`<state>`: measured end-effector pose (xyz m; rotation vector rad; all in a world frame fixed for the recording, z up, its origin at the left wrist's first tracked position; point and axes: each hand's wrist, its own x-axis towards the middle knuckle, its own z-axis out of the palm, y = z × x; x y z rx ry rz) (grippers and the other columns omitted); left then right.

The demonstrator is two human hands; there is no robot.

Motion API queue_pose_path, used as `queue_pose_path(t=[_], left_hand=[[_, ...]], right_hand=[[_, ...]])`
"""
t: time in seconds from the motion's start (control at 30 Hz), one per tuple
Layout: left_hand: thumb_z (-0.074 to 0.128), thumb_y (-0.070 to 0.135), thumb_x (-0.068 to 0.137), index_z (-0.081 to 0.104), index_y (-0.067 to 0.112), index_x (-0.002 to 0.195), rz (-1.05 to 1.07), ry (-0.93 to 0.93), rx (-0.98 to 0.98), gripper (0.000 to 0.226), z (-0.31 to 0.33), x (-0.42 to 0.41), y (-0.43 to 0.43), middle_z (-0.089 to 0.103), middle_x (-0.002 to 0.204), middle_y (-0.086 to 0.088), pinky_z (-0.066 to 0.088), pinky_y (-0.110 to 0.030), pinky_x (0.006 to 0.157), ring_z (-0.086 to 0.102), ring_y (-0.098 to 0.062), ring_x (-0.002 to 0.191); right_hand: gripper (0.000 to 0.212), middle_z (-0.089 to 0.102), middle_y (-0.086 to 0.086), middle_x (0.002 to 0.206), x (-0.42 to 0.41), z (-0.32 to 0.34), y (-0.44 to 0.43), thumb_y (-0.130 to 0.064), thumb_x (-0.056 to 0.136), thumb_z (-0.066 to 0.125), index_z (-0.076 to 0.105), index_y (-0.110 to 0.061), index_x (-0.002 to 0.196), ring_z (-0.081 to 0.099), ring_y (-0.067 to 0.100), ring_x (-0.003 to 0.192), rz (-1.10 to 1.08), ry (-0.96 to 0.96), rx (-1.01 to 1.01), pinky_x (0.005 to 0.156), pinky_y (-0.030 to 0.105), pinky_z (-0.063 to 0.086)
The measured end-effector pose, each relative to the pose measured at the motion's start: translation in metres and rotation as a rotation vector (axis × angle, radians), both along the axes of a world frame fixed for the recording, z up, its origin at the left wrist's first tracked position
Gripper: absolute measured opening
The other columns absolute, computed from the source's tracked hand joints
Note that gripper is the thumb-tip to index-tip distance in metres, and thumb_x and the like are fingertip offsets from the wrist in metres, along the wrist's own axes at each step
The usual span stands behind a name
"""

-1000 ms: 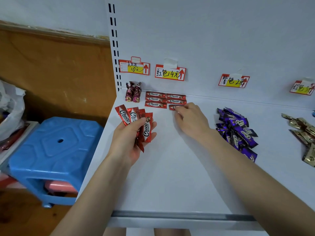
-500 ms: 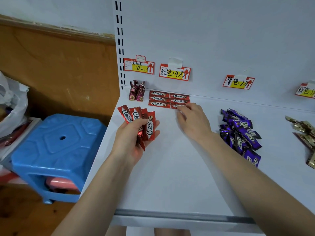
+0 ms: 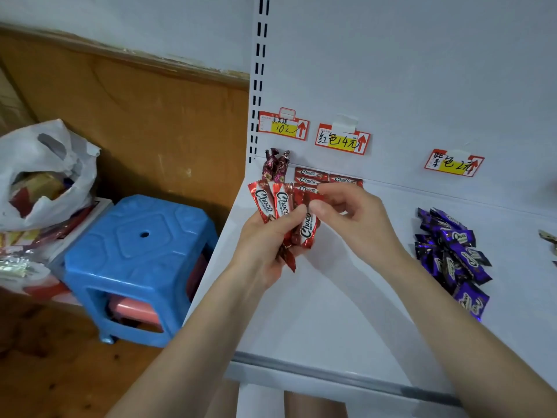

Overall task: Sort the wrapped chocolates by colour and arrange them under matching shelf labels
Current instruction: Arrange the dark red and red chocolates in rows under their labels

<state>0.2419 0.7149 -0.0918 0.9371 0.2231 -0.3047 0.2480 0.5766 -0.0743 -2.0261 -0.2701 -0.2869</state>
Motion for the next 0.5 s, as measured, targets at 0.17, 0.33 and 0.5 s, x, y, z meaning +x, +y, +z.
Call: queue_pose_path(t=[0.17,0.33,0.5], left_hand=[[0.064,0.014,0.087,0.066,0.017,0.095,-0.007,-0.046,0.050,0.009,0.004,-0.007,0.011,0.074,0.087,-0.004,0.055,-0.026,0.053,0.072,-0.016,0.073],[0.058,0.013,0.091,0.062,0.017,0.099,0.028,-0.021,0.069,0.009,0.006,-0.004,0.022,0.075,0.087,-0.006,0.057,-0.027,0.054,0.072,-0.020,0.076],[0.057,0.009,0.091,0.059,0.012,0.102,0.154,0.073,0.056,0.011,0.005,-0.001,0.026,0.070,0.092,-0.013,0.058,-0.030,0.055,0.072,-0.021,0.072]], right_hand=[[0.016,0.064,-0.004,0.076,-0.003,0.009,0.005,-0.007,0.081,0.067,0.062,-0.022,0.083,0.060,0.000,0.062,0.025,0.102,0.082,0.056,0.012,0.045],[0.014,0.063,0.010,0.083,0.001,-0.001,-0.001,-0.001,0.083,0.063,0.054,-0.011,0.085,0.067,0.010,0.062,-0.112,0.263,0.435,0.056,0.018,0.052],[0.015,0.061,0.012,0.100,0.018,-0.027,-0.007,0.000,0.085,0.058,0.053,-0.014,0.088,0.061,0.017,0.081,-0.295,0.170,0.145,0.068,0.012,0.049]])
